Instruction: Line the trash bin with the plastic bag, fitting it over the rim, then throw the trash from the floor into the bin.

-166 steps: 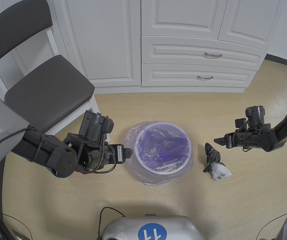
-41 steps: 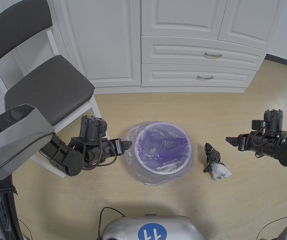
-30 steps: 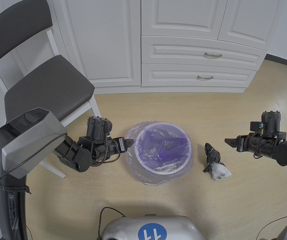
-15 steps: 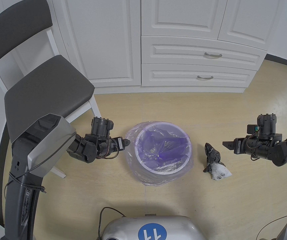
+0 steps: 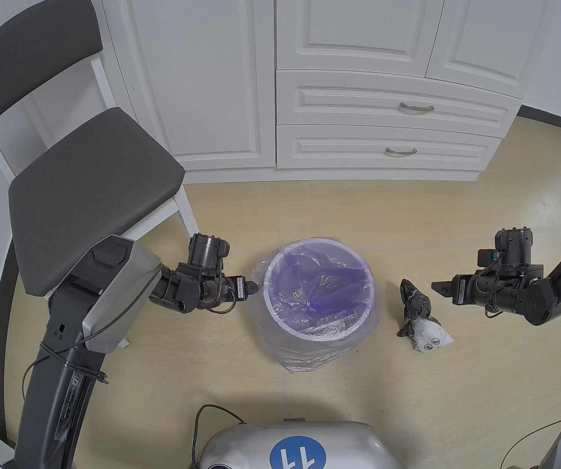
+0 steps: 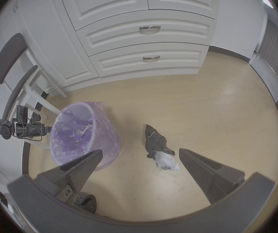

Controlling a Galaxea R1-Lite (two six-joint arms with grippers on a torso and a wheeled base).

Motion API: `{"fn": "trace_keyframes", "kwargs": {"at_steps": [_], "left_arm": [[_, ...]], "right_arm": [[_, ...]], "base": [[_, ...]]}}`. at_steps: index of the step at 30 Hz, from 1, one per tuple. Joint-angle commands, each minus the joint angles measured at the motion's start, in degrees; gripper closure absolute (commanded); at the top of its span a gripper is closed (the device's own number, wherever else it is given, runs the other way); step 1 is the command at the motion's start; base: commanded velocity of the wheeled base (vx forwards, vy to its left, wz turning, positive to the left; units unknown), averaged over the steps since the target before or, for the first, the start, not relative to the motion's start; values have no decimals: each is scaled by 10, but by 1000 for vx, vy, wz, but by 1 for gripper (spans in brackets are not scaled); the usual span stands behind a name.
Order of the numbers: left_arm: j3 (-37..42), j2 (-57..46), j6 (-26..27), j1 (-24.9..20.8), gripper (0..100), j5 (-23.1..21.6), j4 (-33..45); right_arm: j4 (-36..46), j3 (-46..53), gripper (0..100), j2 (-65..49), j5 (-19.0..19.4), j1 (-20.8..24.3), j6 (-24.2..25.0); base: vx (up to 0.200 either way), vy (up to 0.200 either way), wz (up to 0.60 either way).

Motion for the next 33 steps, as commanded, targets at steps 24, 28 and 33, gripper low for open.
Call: {"fn": "trace_keyframes", "kwargs": {"at_steps": [24,28,33], "left_arm": [[-99,16,45,11,0,50,146],[-31,-35,48,11,0,51,138],[36,-93,47,13,0,52,135]], "right_arm": [[-20,-22,0,51,2,-19,22],[-14,-17,0,33,2,-19,22],[-13,-5,0,7,2,-18,21]], "base": [[0,0,0],[0,0,0],[0,0,0]]}}
